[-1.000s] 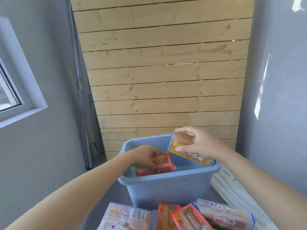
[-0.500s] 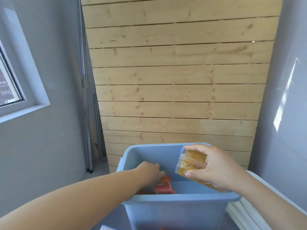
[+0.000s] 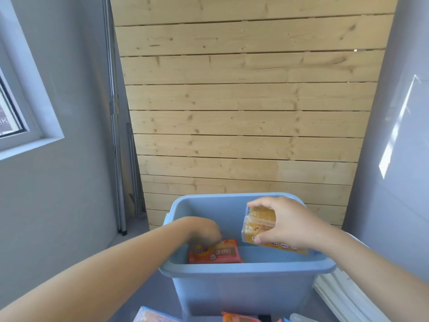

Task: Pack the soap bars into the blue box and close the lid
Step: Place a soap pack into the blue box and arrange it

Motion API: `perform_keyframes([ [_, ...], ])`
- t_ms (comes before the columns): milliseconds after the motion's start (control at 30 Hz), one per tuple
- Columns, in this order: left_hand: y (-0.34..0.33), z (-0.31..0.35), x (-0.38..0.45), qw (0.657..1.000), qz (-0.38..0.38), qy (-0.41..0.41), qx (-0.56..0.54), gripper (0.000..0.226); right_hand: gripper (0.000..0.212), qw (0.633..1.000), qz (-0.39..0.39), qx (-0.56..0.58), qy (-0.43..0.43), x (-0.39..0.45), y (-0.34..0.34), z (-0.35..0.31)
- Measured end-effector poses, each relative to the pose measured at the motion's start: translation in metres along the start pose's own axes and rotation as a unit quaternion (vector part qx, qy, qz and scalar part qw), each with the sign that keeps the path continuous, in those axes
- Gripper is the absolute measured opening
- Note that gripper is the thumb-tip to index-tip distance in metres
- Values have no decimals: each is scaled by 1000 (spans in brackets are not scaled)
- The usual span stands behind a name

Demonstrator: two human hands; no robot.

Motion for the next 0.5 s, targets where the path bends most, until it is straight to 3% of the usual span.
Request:
perform_keyframes([
  [133,9,4,-6,976,30,-65,-206,30,84,994,-74,-80,6,25,-13,0],
  [200,17,0,-9,950,115,-93,-273,34,85,982,-119,-150,6,34,-21,2],
  [333,24,-9,-14,951,243,-81,-175,40,78,951,-185,-248,-4,49,-41,10],
  [500,26,-11,-14,945,262,-82,-179,42,71,943,-210,-256,11,58,-58,17],
])
Point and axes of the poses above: each hand's wrist, its own x-axis towards the middle knuckle, its own y-axis out of the back of the hand, z = x × y, the point moved 5 cm from there along x, towards the middle knuckle, and after that the axes turned 7 degrees about -z, right-handed, at the moved point
